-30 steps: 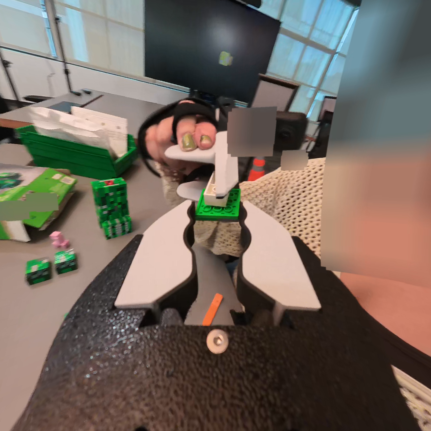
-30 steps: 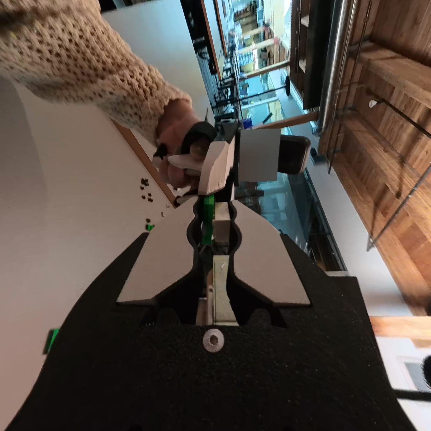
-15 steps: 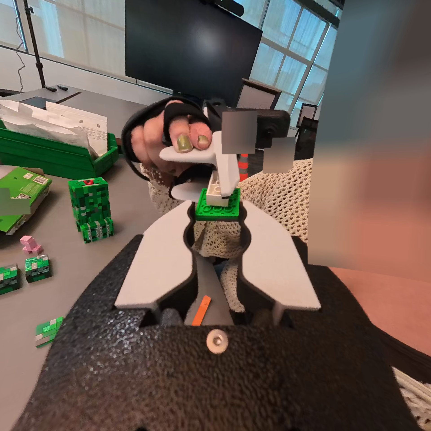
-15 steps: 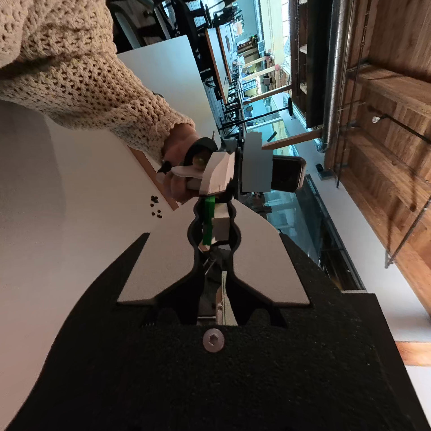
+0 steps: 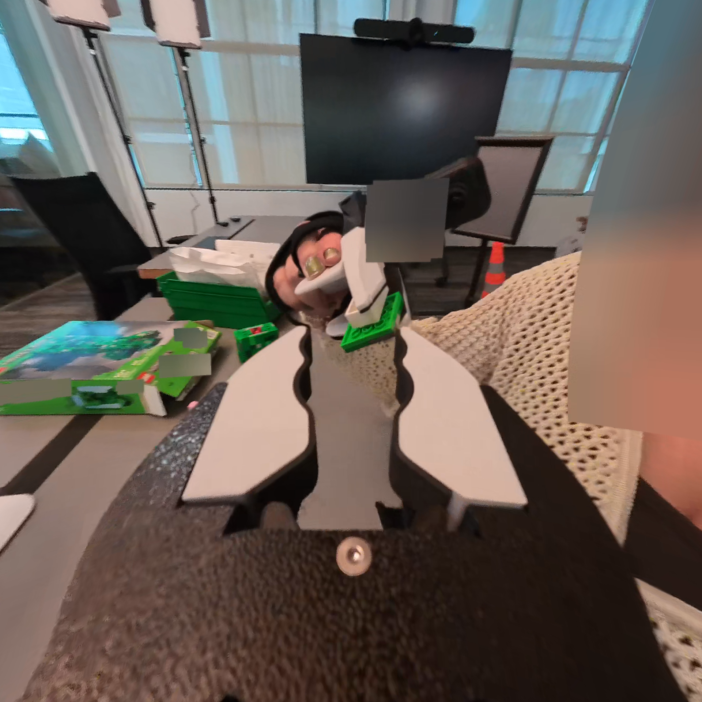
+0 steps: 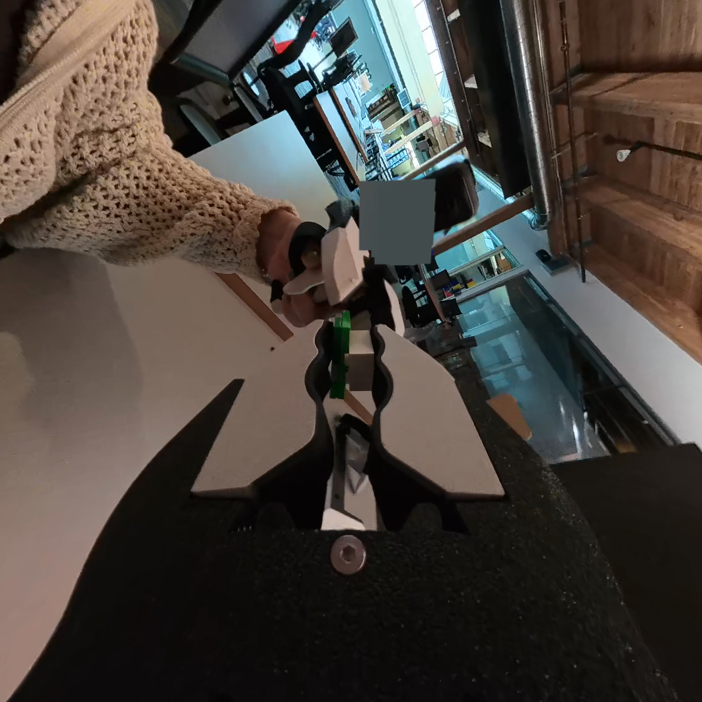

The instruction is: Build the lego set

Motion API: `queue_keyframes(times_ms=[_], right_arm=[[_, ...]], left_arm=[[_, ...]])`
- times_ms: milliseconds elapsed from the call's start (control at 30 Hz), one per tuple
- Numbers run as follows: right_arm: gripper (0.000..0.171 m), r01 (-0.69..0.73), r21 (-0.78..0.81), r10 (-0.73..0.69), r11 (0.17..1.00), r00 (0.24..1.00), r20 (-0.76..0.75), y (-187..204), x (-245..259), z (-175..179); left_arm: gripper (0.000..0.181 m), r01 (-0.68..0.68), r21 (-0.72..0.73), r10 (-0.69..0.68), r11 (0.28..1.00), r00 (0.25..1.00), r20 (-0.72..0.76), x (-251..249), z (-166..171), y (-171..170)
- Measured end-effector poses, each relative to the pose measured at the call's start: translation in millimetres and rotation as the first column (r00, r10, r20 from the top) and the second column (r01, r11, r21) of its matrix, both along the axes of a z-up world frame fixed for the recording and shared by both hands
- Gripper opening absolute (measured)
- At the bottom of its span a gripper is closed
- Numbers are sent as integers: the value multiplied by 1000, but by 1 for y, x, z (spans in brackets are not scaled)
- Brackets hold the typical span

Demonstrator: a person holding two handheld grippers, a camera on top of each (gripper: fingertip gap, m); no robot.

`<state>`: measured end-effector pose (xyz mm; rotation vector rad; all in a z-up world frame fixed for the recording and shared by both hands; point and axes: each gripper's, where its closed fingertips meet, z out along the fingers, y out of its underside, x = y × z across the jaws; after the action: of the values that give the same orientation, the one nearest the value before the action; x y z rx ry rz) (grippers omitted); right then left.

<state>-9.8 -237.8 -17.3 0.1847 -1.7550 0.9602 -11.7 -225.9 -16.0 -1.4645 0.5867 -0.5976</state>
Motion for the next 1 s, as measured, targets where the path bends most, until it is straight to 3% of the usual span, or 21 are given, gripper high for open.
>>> queue_keyframes(times_ms=[133,200,300,400,467,567,633,700,767,833,900,1000], right_arm=[[18,41,-91,-34,995,996,82,12,-10,-7],[18,96,-204,-53,974,977,208,22,-21,-16],[18,157,-426,27,891,918,396,31,-35,-34],[18,211,-552,120,807,855,504,37,-43,-58],[18,218,-563,110,798,864,491,41,-45,-69],[18,274,-407,-111,871,918,381,60,-55,-95],[18,267,-271,-189,925,941,280,63,-57,-117],[18,209,-186,-178,960,969,170,57,-54,-132],[18,146,-128,-137,981,987,79,45,-48,-138],[18,103,-88,-99,991,994,51,34,-44,-139],[18,68,-52,-66,996,997,36,27,-41,-140],[18,24,-30,-22,999,999,48,21,-40,-141]], left_arm=[[43,-219,199,261,955,942,-213,-17,-9,11],[43,-319,358,439,878,835,-331,-29,-17,17],[50,-333,593,640,733,634,-434,-36,-34,23],[52,-267,677,700,686,497,-513,-31,-64,32],[52,-297,637,678,712,526,-513,-30,-83,38],[53,-403,528,643,748,636,-426,-41,-104,41],[52,-469,393,601,791,717,-353,-51,-121,44],[51,-471,207,511,857,828,-232,-53,-136,45],[58,-378,0,376,926,923,-75,-50,-149,45],[59,-225,-129,237,966,967,88,-43,-153,40],[60,-81,-190,125,978,965,231,-39,-150,35],[62,56,-252,27,966,949,314,-32,-151,30]])
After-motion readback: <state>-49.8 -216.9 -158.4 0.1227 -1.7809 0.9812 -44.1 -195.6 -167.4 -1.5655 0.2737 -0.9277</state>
